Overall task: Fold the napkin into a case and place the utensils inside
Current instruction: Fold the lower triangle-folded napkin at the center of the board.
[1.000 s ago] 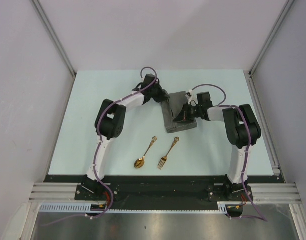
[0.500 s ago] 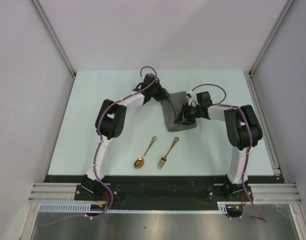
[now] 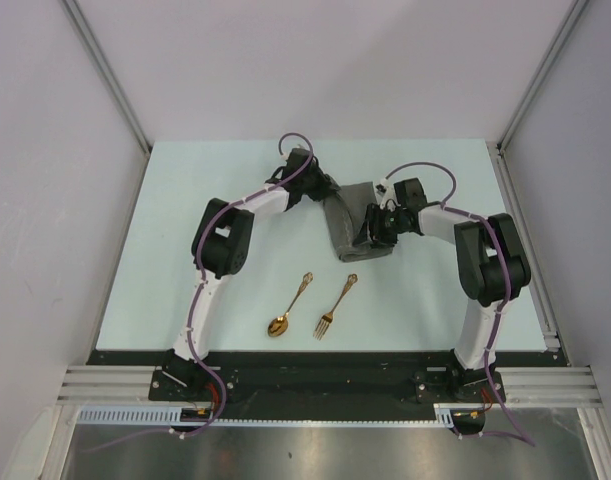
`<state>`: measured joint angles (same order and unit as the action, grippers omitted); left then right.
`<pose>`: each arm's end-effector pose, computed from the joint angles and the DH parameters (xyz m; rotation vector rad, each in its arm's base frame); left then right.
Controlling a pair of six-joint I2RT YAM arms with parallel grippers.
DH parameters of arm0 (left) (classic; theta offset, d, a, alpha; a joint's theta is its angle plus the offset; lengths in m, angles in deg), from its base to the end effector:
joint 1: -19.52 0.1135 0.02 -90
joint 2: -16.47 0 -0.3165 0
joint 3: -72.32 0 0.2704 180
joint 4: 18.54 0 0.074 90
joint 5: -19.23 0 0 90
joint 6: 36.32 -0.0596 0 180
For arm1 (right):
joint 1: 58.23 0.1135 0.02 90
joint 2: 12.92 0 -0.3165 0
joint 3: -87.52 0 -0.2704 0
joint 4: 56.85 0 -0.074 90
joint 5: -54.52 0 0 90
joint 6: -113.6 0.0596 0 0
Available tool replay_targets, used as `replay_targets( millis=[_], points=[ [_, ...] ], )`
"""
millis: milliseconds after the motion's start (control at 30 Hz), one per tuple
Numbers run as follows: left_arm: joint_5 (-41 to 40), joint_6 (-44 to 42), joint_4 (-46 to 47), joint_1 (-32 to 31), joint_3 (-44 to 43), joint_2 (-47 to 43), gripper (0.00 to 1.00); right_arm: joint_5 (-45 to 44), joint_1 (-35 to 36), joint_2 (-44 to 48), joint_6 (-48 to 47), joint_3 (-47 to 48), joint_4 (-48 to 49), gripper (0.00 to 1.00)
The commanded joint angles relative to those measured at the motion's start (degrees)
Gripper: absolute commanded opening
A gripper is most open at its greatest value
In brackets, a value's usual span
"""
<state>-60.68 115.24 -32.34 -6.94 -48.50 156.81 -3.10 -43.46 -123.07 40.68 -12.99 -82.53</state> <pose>0.5588 -0.2898 0.1523 -0.6002 2.2678 -1.0269 0.4082 0.1406 0.1693 -0.1744 2.5817 0.9336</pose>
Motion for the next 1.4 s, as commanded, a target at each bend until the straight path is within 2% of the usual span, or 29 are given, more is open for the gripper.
replay_targets(
  millis=[0,367,500,633,1033,1267,1300,1367],
  points=[
    [-1.39,1.37,3.08,0.27,-1.77,0.12,0.0,-6.09,0.0,4.14,-0.91,1.52,-2.42,0.52],
    [-0.95,0.76,2.91,-0.09,-1.77,0.56,0.0,-10.14,1.4,9.34,-1.08,1.97,-4.8,0.6],
    [-1.03,0.49,2.64,-0.09,-1.68,0.21,0.0,-6.55,2.02,7.67,0.23,1.71,-3.23,0.5],
    [-0.86,0.14,2.47,-0.09,-1.68,0.03,0.0,-5.58,2.46,6.27,1.02,0.3,-1.46,0.47],
    [-0.86,-0.04,2.38,-0.09,-1.51,-0.06,0.0,-1.89,2.38,3.19,2.6,-2.34,2.84,0.45],
    [-0.77,-0.21,2.2,-0.09,-1.51,-0.23,0.0,1.36,2.2,2.31,4.71,-2.6,5.56,0.31],
    [-0.77,-0.21,2.2,-0.09,-1.51,-0.15,0.0,1.72,2.02,2.05,4.89,-2.6,5.65,0.25],
    [-0.68,-0.3,2.29,-0.09,-1.51,-0.15,0.0,1.98,1.67,2.04,5.24,-2.69,6.01,0.2]
  ],
)
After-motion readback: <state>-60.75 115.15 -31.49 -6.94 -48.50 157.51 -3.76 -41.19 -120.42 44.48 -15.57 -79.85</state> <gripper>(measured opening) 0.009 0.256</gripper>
